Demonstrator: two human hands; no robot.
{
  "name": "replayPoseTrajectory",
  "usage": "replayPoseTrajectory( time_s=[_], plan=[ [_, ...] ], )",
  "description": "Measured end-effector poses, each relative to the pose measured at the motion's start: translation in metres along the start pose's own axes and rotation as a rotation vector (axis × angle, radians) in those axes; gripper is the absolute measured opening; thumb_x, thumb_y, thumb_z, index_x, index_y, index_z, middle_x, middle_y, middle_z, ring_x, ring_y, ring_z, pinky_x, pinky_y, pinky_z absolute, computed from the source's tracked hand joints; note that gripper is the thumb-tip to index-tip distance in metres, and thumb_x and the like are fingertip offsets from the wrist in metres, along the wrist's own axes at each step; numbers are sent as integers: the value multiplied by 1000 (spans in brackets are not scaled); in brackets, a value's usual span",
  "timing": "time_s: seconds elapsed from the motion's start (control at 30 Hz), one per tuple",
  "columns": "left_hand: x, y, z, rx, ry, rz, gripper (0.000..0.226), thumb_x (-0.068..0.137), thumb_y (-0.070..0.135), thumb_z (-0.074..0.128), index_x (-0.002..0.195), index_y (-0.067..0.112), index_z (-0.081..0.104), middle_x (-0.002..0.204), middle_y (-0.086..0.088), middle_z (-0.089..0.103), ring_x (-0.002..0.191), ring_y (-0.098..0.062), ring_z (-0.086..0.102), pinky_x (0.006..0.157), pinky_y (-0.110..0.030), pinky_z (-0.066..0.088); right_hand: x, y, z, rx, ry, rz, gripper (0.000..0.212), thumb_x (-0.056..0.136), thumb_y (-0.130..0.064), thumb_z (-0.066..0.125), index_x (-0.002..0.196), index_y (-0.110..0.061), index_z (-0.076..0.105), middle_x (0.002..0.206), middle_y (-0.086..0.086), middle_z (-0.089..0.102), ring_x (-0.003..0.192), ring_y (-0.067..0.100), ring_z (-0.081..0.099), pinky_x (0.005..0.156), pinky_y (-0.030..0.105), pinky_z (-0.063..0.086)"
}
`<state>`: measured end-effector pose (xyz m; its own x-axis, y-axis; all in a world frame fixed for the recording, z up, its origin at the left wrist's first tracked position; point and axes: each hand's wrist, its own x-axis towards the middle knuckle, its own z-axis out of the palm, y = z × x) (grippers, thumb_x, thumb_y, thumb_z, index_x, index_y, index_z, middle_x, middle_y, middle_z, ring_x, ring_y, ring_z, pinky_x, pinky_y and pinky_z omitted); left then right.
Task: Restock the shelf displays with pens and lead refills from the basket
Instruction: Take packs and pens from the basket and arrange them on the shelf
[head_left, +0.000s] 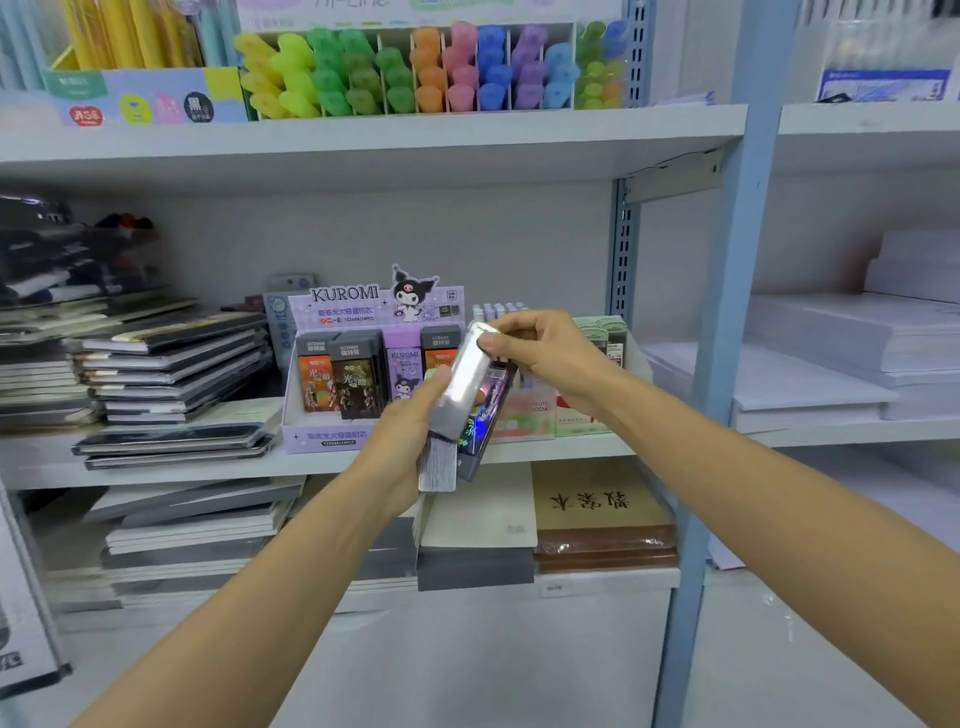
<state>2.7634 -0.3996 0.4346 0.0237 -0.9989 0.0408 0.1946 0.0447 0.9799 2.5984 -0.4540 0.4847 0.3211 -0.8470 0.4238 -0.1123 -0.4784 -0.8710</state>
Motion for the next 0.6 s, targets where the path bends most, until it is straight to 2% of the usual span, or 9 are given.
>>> replayPoseTrajectory(
  time_s=[0.07, 0.13, 0.23, 0.3, 0.37, 0.43, 0.47, 0.53, 0.6],
  plan=[
    [-3, -1, 5, 26, -8, 26, 38, 91, 38, 61, 102, 2, 70, 83, -11, 73, 61, -20, 67, 54, -28, 53, -4, -2, -3, 37, 1, 56, 23, 89, -12, 67, 110, -3, 68, 67, -10, 66, 51, -1, 54, 47, 11, 40],
    [-8, -2, 9, 43, -11, 70, 30, 91, 33, 62, 94, 4, 69, 76, -7, 74, 59, -17, 69, 52, -25, 52, -6, -4, -7, 65, -8, 101, 23, 89, -9, 66, 111, -3, 68, 73, -2, 65, 53, 2, 52, 47, 14, 40],
    [-9, -3, 15, 131, 15, 147, 24, 91, 36, 61, 86, 14, 70, 74, 1, 75, 65, -13, 70, 64, -28, 53, -8, -9, -11, 91, -19, 140, 20, 86, -14, 69, 104, -4, 70, 79, 5, 68, 56, 5, 58, 51, 15, 47],
    [-9, -3, 20, 163, 33, 152, 32, 93, 43, 56, 82, 17, 72, 75, 1, 75, 68, -14, 70, 70, -33, 54, -9, -12, -13, 46, -4, 151, 23, 81, -22, 75, 96, -5, 71, 72, 2, 67, 54, 5, 55, 51, 15, 48],
    [-10, -3, 24, 110, 58, 100, 47, 98, 46, 47, 71, 20, 76, 71, -1, 74, 62, -16, 69, 62, -31, 55, -12, -13, -19, 7, -2, 139, 20, 80, -21, 76, 91, -6, 68, 64, -4, 65, 52, 4, 53, 50, 15, 46],
    [-9, -3, 27, 33, 83, 32, 54, 100, 42, 43, 62, 23, 77, 69, 0, 71, 54, -14, 65, 47, -25, 51, -15, -14, -27, 8, -39, 126, 14, 84, -15, 73, 95, -8, 67, 74, -1, 66, 61, 7, 55, 56, 17, 47],
    [-9, -4, 28, 12, 87, 4, 51, 100, 39, 43, 67, 22, 78, 71, -1, 69, 52, -14, 62, 43, -24, 50, -17, -13, -31, 7, -57, 116, 14, 86, -11, 69, 99, -9, 66, 83, 4, 67, 69, 10, 57, 62, 19, 49],
    [-9, -5, 29, 20, 86, -9, 38, 99, 35, 45, 85, 20, 76, 74, -2, 64, 51, -14, 59, 45, -25, 49, -22, -12, -41, -27, -66, 92, 19, 89, -5, 60, 108, -7, 63, 103, 12, 69, 85, 16, 59, 72, 23, 51],
    [-5, -6, 29, 42, 71, 41, 32, 100, 34, 46, 90, 21, 74, 72, 0, 67, 58, -14, 60, 55, -29, 51, -29, -9, -52, -61, -60, 75, 22, 91, -1, 56, 112, -7, 61, 109, 11, 71, 92, 19, 62, 76, 23, 52]
  ],
)
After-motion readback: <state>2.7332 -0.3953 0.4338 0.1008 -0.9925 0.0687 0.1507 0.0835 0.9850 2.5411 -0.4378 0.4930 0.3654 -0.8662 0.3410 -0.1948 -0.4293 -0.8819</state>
